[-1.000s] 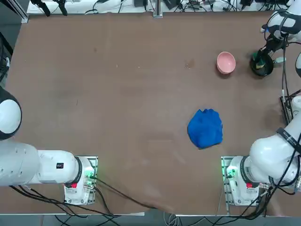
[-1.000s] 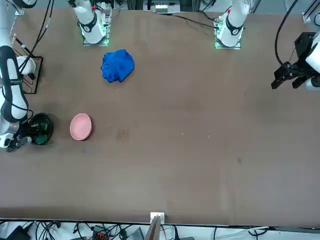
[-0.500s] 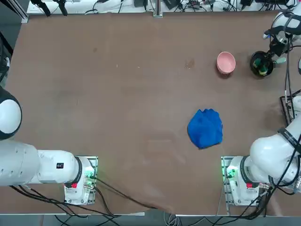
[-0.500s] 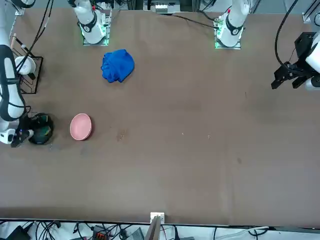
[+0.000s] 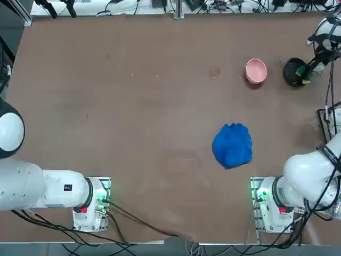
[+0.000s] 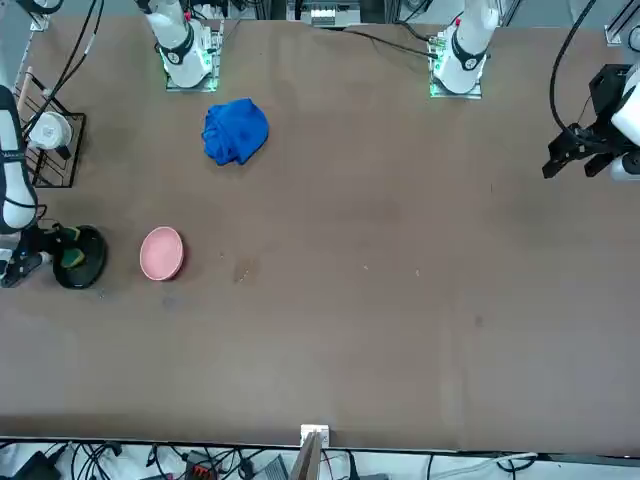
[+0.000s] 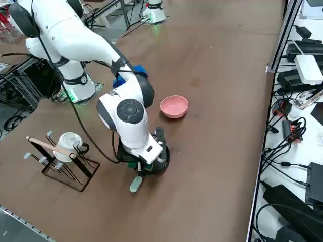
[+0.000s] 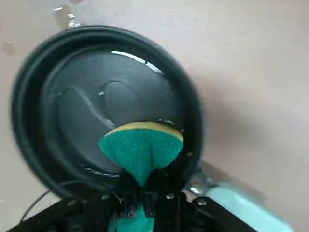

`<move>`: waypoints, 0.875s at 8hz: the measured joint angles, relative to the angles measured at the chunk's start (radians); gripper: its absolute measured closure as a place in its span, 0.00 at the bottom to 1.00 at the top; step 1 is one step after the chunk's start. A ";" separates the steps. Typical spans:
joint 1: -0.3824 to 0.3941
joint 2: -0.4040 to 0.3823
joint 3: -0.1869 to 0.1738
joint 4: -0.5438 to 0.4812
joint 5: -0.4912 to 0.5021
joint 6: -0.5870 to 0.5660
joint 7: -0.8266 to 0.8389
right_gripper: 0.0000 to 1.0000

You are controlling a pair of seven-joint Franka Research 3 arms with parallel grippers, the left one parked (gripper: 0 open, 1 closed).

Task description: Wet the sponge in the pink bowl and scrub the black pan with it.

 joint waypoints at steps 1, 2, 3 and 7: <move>0.000 0.006 0.004 0.000 0.000 0.023 0.009 0.92; 0.003 0.010 0.009 0.000 -0.001 0.056 0.034 0.92; 0.009 0.011 0.017 0.001 -0.002 0.080 0.072 0.92; 0.115 0.004 0.042 0.023 -0.002 -0.026 0.244 0.92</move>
